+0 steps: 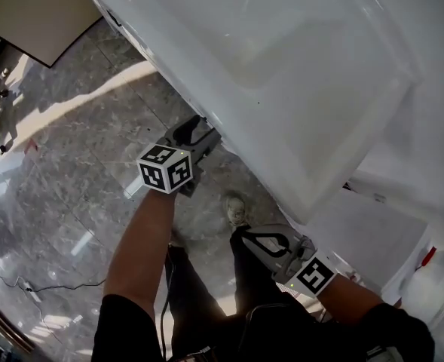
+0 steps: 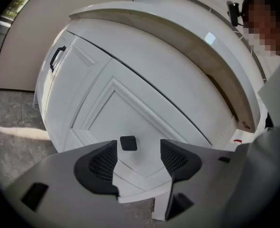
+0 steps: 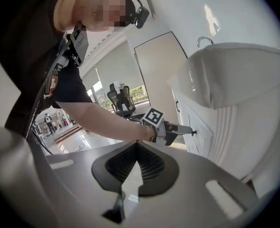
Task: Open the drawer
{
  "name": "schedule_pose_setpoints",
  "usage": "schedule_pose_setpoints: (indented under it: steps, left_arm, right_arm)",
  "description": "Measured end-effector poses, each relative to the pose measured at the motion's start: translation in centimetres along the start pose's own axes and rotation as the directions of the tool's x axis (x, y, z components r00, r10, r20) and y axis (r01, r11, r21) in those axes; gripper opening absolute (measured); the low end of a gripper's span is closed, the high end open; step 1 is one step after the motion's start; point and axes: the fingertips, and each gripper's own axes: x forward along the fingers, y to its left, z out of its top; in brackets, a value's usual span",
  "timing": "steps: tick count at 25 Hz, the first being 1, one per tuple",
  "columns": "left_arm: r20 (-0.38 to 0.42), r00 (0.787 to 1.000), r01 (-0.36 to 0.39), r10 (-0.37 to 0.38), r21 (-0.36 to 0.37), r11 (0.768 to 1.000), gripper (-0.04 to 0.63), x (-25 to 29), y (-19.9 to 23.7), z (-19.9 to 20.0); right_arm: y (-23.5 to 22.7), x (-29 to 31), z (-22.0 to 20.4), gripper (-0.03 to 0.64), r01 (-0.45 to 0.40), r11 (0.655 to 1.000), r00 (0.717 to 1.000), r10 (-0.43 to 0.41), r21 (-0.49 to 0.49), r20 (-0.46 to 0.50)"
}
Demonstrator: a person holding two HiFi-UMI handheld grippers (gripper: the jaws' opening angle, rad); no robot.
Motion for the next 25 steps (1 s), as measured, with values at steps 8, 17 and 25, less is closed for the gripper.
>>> schedule_pose_setpoints:
  steps: [8, 17, 25]
  left_arm:
    - [-0.001, 0.998, 0.06, -0.06, -0.038, 0.997, 0.268, 2.7, 0.6, 0.3]
    - [-0.002, 0.987, 0.161, -0.161, -0.04, 0.986, 0.247, 3.6, 0.7, 0.3]
    - [-0.036, 0.992, 0.123, -0.124, -0.033, 0.992, 0.121, 3.5, 1.8, 0.3]
  right_arm:
    - [-1.6, -0.1, -0.5, -0.006, -0.003, 1.0, 1.0, 0.003, 0.0, -0.026]
    - [-2.8, -0.2, -1.3, -0.006, -0.005, 1.0, 0.998, 0.006, 0.017, -0.067]
    - [-2.5, 0.5, -0.7, -0.006, -0.005, 1.0, 0.998, 0.007, 0.021, -0.068]
